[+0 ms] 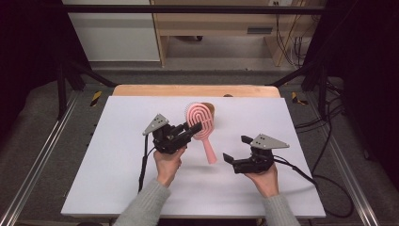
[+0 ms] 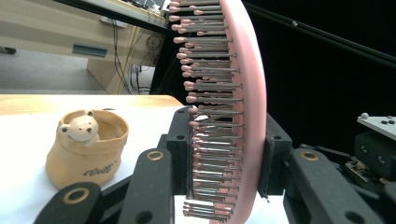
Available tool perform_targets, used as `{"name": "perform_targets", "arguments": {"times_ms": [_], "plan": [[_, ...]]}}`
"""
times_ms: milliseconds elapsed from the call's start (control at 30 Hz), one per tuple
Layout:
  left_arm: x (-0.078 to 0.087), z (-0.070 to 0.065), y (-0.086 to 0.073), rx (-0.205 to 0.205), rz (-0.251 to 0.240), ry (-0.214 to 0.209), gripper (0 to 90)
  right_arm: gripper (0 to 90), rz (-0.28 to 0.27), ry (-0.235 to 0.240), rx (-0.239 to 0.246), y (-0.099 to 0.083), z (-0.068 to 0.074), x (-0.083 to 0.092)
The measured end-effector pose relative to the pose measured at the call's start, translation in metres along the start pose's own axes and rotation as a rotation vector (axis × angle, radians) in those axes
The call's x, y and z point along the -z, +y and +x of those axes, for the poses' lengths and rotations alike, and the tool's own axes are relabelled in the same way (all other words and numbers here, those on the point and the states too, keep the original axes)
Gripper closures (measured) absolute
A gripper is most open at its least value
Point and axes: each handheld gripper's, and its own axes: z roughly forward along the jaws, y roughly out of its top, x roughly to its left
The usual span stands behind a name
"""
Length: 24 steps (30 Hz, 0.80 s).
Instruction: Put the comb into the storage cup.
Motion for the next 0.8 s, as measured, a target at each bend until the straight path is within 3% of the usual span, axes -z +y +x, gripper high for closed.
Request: {"name": "perform_targets", "arguments": {"times_ms": [233,800], "plan": [[0.001,0.006,0.005,-0.017,0.003,0.022,63.9,0.4,-0.022,0.002,0.013,-0.004,-0.004,0.003],[-0.001,0.011,0.025,-0.059,-0.004,0.046,63.8,0.4,0.003,-0.003,-0.003,-0.016,-0.018,0.012]]}}
